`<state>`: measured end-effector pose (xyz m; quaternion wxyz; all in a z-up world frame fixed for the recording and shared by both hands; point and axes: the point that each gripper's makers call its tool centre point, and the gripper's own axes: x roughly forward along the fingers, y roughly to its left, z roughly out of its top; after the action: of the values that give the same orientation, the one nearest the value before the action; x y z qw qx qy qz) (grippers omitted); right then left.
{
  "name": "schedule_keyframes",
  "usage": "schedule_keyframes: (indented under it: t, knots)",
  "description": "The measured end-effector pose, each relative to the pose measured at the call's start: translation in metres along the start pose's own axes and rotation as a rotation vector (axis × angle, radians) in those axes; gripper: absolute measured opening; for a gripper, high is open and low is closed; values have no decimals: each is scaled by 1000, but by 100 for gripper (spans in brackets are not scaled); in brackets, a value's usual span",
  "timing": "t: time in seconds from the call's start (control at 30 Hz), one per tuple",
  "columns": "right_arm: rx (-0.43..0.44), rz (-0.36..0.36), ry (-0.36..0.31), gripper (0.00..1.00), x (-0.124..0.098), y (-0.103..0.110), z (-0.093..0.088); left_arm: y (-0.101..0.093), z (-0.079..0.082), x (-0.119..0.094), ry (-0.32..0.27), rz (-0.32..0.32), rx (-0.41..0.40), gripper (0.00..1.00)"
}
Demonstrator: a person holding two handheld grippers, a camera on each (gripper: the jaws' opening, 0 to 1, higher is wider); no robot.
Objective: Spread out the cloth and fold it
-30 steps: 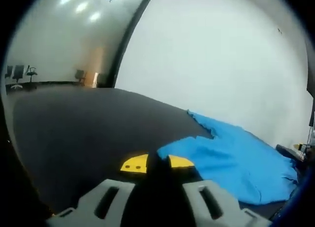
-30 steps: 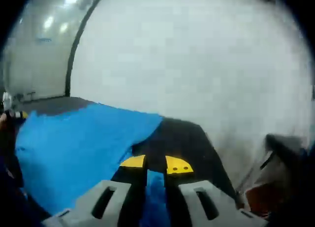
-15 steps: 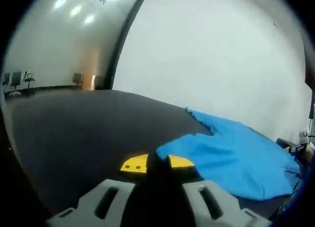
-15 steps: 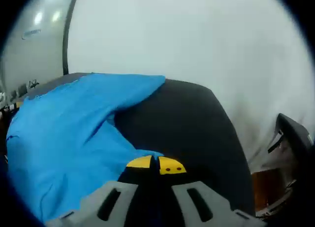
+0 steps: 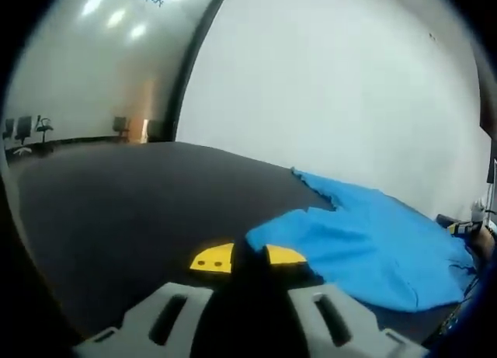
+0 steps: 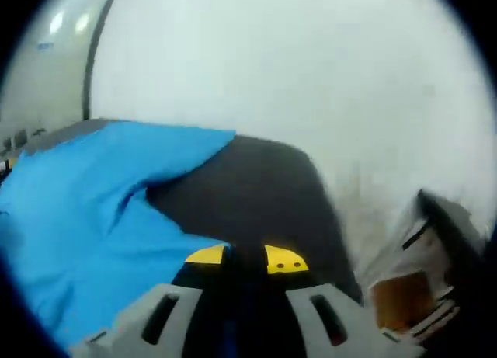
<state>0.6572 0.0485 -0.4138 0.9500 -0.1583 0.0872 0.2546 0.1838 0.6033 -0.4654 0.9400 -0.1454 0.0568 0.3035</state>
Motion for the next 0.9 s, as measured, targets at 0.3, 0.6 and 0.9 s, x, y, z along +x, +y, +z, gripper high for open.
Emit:
schedule_keyframes:
  t: [0.3, 0.6, 0.9]
  knots:
    - [201, -29, -430, 28, -119, 20, 64, 0, 1, 2, -7, 0, -7, 14]
    - [479, 89, -87, 18, -135, 72, -47, 0, 1, 2, -6, -2, -20, 14]
    - [592, -13, 15, 22, -114, 55, -70, 1, 3, 3, -13, -2, -27, 14]
